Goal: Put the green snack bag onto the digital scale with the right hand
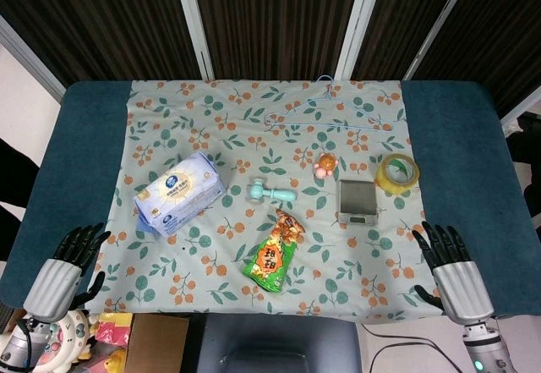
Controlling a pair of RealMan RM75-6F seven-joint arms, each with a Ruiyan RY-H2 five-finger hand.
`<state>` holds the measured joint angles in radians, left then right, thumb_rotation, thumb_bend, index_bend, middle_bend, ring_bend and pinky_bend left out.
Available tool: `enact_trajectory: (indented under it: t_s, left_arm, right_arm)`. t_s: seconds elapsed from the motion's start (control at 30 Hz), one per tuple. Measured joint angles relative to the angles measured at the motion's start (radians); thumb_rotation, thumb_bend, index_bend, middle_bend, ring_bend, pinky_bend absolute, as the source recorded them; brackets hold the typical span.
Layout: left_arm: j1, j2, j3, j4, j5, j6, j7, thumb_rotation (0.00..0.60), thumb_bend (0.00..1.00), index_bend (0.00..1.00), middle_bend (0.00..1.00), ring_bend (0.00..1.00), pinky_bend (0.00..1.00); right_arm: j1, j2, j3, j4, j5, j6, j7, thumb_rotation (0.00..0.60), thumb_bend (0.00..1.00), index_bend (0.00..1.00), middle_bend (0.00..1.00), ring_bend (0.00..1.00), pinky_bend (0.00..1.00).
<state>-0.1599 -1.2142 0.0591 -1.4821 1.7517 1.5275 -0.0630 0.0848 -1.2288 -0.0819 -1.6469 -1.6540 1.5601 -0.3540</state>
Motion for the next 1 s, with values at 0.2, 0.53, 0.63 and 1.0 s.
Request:
enact_trajectory:
  t_s: [0.2, 0.53, 0.63, 1.0]
  left_arm:
    - [-0.007, -0.002, -0.003, 0.002, -0.009, -0.011, -0.010, 0.600, 0.48, 0.00, 0.00, 0.01, 0.10]
    - [-0.021, -0.009, 0.001, 0.013, -0.031, -0.056, -0.008, 0.600, 0.48, 0.00, 0.00, 0.00, 0.10]
    - [-0.016, 0.000, 0.001, 0.008, -0.036, -0.047, -0.008, 0.600, 0.48, 0.00, 0.00, 0.01, 0.10]
    - [0.004, 0.022, 0.011, -0.005, -0.019, -0.002, -0.029, 0.600, 0.48, 0.00, 0.00, 0.01, 0.10]
  right_arm:
    - [0.019, -0.007, 0.028, 0.024, 0.018, -0.035, 0.011, 0.600, 0.27, 0.05, 0.00, 0.00, 0.00]
    - [0.168, -0.054, 0.132, 0.099, 0.192, -0.322, -0.028, 0.600, 0.51, 0.28, 0.00, 0.00, 0.00]
    - [0.237, -0.096, 0.162, 0.157, 0.240, -0.404, -0.074, 0.600, 0.53, 0.30, 0.00, 0.00, 0.00]
    - [0.332, -0.215, 0.184, 0.212, 0.318, -0.504, -0.214, 0.600, 0.53, 0.33, 0.00, 0.00, 0.00]
